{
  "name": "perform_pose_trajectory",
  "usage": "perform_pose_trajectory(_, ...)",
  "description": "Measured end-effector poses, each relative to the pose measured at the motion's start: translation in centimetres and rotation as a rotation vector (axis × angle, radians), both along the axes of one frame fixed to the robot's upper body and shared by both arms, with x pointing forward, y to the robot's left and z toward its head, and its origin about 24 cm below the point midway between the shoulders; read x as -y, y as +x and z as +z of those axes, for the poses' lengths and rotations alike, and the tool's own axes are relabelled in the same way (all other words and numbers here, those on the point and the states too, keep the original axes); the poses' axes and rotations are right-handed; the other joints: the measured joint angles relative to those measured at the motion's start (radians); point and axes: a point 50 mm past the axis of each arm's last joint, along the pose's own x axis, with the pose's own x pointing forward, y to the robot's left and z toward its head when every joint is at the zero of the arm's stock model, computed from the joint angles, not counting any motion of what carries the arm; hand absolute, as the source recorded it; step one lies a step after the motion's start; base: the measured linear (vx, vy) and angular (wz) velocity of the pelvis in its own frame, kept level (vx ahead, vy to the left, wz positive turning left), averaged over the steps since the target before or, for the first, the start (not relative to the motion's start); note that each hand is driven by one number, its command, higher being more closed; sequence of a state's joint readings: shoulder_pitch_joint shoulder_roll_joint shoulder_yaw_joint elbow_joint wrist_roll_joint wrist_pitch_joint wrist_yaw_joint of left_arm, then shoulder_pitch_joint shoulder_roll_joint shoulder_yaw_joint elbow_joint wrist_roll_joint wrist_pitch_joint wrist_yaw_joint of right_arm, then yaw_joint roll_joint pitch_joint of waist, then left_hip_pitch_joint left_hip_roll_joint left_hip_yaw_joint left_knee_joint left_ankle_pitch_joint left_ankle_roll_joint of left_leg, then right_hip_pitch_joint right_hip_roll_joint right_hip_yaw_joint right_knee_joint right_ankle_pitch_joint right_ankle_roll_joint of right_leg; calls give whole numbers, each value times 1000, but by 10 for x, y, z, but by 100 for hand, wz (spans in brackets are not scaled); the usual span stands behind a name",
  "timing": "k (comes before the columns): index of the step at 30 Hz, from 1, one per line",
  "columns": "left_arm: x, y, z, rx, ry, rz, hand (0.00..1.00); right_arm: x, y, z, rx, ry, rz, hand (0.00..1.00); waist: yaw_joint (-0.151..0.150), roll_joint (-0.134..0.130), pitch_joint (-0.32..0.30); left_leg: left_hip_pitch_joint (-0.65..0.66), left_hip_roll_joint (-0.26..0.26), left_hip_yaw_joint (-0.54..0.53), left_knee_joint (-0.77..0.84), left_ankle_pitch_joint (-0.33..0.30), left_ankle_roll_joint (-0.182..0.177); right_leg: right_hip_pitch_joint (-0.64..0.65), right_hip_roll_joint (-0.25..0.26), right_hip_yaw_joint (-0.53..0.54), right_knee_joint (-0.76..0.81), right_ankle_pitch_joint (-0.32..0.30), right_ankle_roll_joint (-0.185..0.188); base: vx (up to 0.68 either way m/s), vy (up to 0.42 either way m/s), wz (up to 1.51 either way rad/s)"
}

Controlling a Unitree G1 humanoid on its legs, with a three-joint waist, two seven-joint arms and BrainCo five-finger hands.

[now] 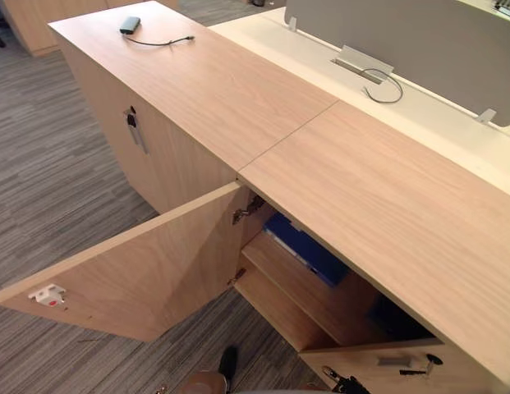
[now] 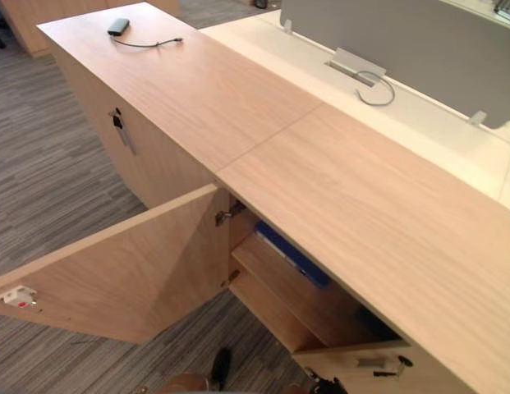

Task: Walk over to the cabinet, pick up the folder, carry it to the office cabinet, place the folder inside the office cabinet, then close the office cabinet door

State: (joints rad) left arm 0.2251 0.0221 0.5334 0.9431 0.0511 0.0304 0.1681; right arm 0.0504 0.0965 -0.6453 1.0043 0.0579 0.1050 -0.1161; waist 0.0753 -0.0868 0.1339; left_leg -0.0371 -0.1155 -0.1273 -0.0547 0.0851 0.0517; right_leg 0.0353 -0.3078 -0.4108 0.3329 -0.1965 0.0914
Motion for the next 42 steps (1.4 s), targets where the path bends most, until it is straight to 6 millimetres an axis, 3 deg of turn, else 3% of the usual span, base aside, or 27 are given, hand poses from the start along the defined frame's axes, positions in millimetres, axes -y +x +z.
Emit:
perform_pose_trajectory(2, -1, 1, 0, 7, 0, 9, 0, -2, -5, -2, -17, 16, 2, 0, 2, -9, -27, -2, -6, -15, -34, 14, -16, 11, 11, -42, -54, 37, 8, 11, -245, 25)
perform_pose_trajectory(5, 2, 4, 0, 21, -13, 35, 0, 0, -7, -2, -26, 13, 0, 0, -5, 10, -36, -16, 25, -44, -37, 17, -36, 31, 46, -86, -86, 37, 8, 6, -224, 35)
perform_pose_trajectory(10, 2, 5, -1, 34, -28, 53, 0, -2, -19, -6, -77, 44, -34, 0, -18, 10, -40, -12, 37, -89, -32, 52, -64, 91, 82, -139, -121, 32, 0, 19, -146, 48)
perform_pose_trajectory(15, 4, 7, -1, 32, -35, 29, 0, -2, -12, -6, -67, 47, -26, 0, -18, 14, -38, -12, 37, -89, -37, 58, -66, 105, 95, -136, -152, 32, 0, -35, -50, 4)
perform_pose_trajectory(19, 4, 11, 0, -4, 2, -112, 0, -3, -4, -4, -47, 40, 3, 0, -27, 21, -22, -15, 35, -92, -38, 60, -72, 116, 101, -138, -173, 20, 5, -108, -16, 4)
perform_pose_trajectory(25, 3, 9, 0, -6, 1, -101, 0, -3, -1, -3, -36, 28, 36, 0, -26, 22, -2, -32, 34, -81, -36, 59, -70, 125, 95, -203, -162, 1, 19, -66, 14, 37)
perform_pose_trajectory(28, 3, 11, 1, 10, 5, -83, 0, -3, 3, -1, -16, 17, 49, 0, -30, 14, 28, -78, 40, 37, 30, 30, -36, 135, 67, -274, -129, -11, 24, -5, 22, 65)
perform_pose_trajectory(30, 2, 9, 1, 11, 4, -60, 0, -2, 10, 0, 2, 11, 51, 0, -28, 17, 54, -112, 84, 202, 117, 11, -27, 153, 54, -300, -112, -12, 34, 11, -2, 34)
perform_pose_trajectory(35, 1, 1, 0, 9, -6, -12, 0, -4, 39, 6, 62, 16, 64, 0, -29, 14, 62, -107, 61, 194, 94, 27, -27, 148, 37, -297, -104, -15, 35, 66, 5, 5)
perform_pose_trajectory(39, 1, -1, 0, 29, -29, 64, 0, 3, 46, 9, 81, 6, 44, 0, -33, 15, 57, -79, 61, 172, 13, 62, -37, 151, 34, -305, -86, -15, 34, 46, -18, 17)
perform_pose_trajectory(42, 2, -1, -1, 43, -42, 100, 0, 10, 46, 9, 77, -12, 46, 0, -41, 15, 55, -81, 67, 178, 6, 50, -26, 150, 30, -319, -63, -7, 22, -10, -14, 9)
